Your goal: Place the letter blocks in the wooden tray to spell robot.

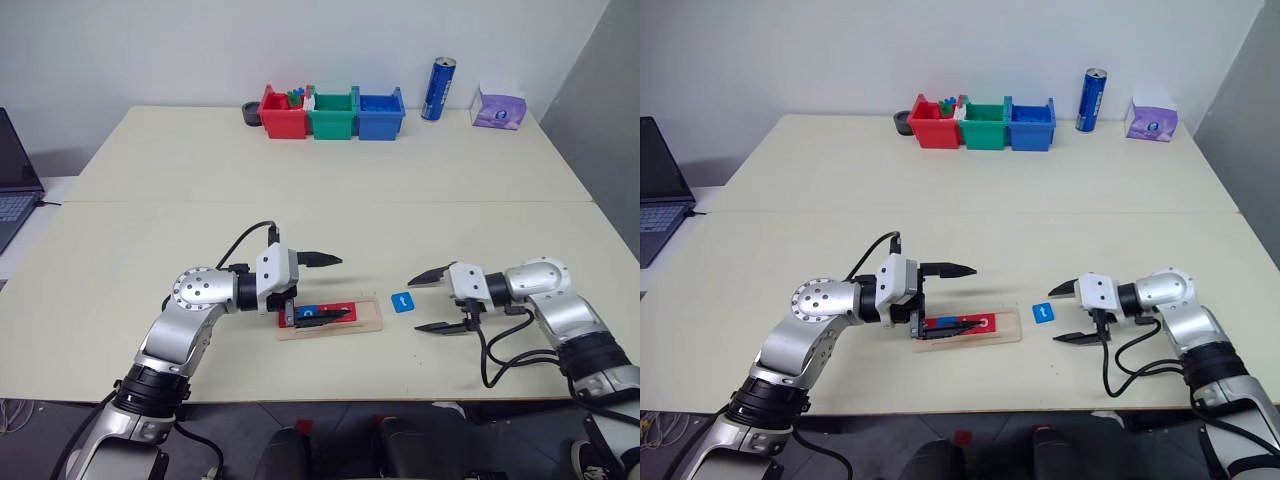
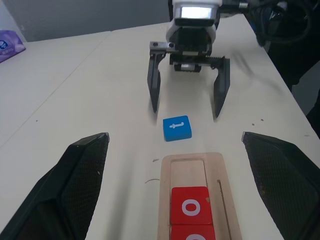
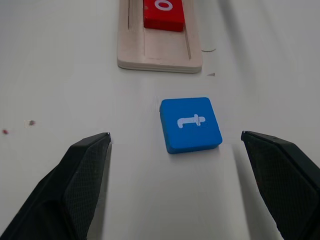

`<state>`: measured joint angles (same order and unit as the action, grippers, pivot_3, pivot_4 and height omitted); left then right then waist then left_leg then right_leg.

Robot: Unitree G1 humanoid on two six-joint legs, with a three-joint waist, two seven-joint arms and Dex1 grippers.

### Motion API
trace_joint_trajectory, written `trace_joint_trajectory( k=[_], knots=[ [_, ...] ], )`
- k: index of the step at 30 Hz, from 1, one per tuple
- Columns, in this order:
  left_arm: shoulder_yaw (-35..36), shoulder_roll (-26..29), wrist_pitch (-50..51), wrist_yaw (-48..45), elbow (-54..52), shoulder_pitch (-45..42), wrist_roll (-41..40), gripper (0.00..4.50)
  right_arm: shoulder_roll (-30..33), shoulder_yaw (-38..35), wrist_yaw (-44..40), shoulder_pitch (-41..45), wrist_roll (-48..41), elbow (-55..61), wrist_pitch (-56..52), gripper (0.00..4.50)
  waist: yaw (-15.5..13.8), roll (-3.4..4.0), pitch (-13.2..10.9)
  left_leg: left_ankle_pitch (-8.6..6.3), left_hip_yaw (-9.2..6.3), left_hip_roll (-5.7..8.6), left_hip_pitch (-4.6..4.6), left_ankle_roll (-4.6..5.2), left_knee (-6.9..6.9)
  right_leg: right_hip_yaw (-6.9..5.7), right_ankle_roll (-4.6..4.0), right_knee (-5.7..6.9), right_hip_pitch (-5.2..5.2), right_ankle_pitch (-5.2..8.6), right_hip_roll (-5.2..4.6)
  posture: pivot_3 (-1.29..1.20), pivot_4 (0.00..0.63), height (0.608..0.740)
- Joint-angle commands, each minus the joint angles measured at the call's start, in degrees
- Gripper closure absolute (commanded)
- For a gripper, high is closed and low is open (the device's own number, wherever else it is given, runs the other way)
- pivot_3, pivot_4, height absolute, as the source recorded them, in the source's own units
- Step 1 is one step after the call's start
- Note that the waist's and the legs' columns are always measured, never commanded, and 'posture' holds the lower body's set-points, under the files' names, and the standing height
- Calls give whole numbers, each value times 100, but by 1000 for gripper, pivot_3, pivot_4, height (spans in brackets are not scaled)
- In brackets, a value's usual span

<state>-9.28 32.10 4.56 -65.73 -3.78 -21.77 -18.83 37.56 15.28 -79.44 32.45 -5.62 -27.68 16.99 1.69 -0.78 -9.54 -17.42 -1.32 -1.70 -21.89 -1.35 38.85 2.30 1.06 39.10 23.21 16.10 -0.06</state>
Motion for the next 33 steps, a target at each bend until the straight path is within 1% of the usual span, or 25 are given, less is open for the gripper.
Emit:
trace_joint_trajectory(
  k=[1, 5, 9, 12, 19, 22, 25, 29, 33],
  knots=[
    [81, -2, -51, -2, -114, -57, -44, 0, -100, 93, -122, 324, 189, -412, 189, 37, 0, 0, 0, 0, 0, -2, 0, 0, 0, 0, 0, 0, 0, 0, -3, 0, 150, 740],
    [68, -9, -40, 15, -137, -37, -33, 0, -276, 130, -108, 579, 324, -1026, 247, 37, 1, 0, 0, 1, 1, -2, 3, -1, 2, 0, 0, 2, -4, -1, -8, 0, 150, 740],
    [92, 21, -6, 28, -199, -1, -52, 0, -321, 91, -206, 655, 315, -1288, 263, 37, 1, 0, 1, 1, 1, -3, 8, -1, 6, 1, 0, 8, -6, -2, -8, 0, 150, 740],
    [109, 46, 3, 27, -235, 35, -61, 0, -331, 50, -290, 622, 244, -1276, 163, 625, 2, 1, 1, 1, 2, -3, 11, -1, 8, 2, 0, 11, -8, -3, -9, 0, 150, 740],
    [79, 30, 27, -2, -201, -40, -63, 0, -378, -14, -435, 528, 78, -996, -338, 2977, 2, 1, 1, 1, 2, -1, 14, -2, 11, 3, 1, 25, -8, -4, -10, 0, 150, 740],
    [76, 30, 19, -24, -179, -66, -62, 0, -352, -46, -419, 485, 46, -867, -428, 3035, 1, 1, 1, 2, 1, -1, 15, -2, 12, 2, 0, 29, -8, -3, -10, 0, 150, 740],
    [90, 54, 17, -55, -205, -45, -83, 0, -289, -141, -390, 364, -59, -469, -682, 3035, 0, 1, 1, 1, 1, -1, 13, -2, 11, 2, 0, 29, -6, -3, -9, 0, 150, 740],
    [204, 186, 73, -227, -271, 51, -260, 0, -248, -287, -369, 204, -431, 588, -1588, 3035, 8, 2, 0, 1, 1, -3, 9, -2, 10, 2, 0, 29, -1, -3, -10, 0, 150, 740],
    [334, 431, 32, -445, -197, 151, -328, 0, -382, -320, -155, 168, -771, 1510, -2521, 3035, 13, 4, -1, 1, -1, -4, 11, -2, 10, 2, -1, 35, 2, -3, -9, 0, 150, 740]
  ],
)
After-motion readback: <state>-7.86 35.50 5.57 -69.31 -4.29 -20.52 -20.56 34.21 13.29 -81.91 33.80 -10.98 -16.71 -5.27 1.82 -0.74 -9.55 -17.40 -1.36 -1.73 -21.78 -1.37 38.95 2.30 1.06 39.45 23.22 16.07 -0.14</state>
